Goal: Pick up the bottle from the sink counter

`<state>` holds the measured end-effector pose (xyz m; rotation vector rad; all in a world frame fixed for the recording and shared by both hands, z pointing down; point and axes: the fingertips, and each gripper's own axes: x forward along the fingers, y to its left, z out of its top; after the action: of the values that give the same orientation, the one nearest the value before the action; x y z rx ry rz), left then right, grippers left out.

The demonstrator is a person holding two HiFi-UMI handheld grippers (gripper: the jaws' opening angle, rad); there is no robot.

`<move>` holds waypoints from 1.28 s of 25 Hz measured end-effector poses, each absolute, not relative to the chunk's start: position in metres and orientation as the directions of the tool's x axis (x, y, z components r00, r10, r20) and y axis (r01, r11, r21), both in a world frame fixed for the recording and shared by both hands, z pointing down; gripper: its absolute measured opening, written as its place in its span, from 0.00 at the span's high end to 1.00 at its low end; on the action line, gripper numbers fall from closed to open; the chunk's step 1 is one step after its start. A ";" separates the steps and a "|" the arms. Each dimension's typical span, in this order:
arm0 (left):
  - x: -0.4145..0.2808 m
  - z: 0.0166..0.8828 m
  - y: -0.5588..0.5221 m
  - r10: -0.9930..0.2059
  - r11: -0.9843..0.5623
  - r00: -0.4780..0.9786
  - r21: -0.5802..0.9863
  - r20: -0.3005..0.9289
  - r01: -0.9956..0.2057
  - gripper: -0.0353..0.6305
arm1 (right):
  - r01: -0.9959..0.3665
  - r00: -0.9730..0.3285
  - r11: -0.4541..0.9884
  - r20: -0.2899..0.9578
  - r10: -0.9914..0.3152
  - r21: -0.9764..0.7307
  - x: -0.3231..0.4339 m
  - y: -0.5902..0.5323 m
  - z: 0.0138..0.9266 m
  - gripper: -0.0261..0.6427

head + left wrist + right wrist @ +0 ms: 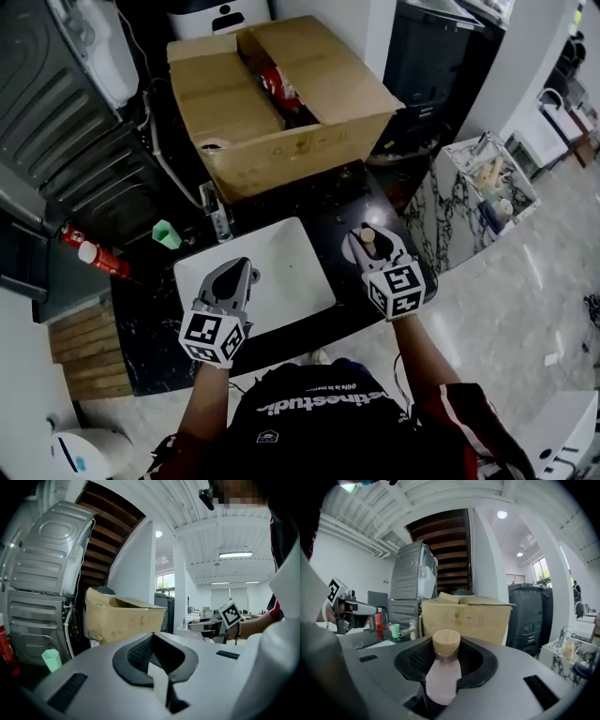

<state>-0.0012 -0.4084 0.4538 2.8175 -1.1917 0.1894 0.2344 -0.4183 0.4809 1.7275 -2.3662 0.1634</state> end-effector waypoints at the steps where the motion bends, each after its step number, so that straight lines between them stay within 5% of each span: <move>1: -0.012 0.450 -0.407 -0.726 -0.679 0.674 0.016 0.138 -0.734 0.92 | -0.938 -0.332 0.346 0.219 -0.918 0.031 0.214 -0.417 0.472 0.73; 14: -0.193 0.420 -0.344 -0.899 -0.432 0.430 -0.003 0.076 -0.902 0.92 | -0.720 -0.691 0.694 0.115 -0.714 -0.017 -0.030 -0.366 0.406 0.73; 32: -0.192 0.402 -0.326 -0.878 -0.478 0.479 0.056 0.005 -0.877 0.92 | -0.721 -0.684 0.693 0.139 -0.716 0.019 -0.029 -0.333 0.392 0.73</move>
<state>-0.1916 -0.3265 0.4017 2.6573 -1.5779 -0.0379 -0.0294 -0.3326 0.3919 1.1798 -2.7637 0.0555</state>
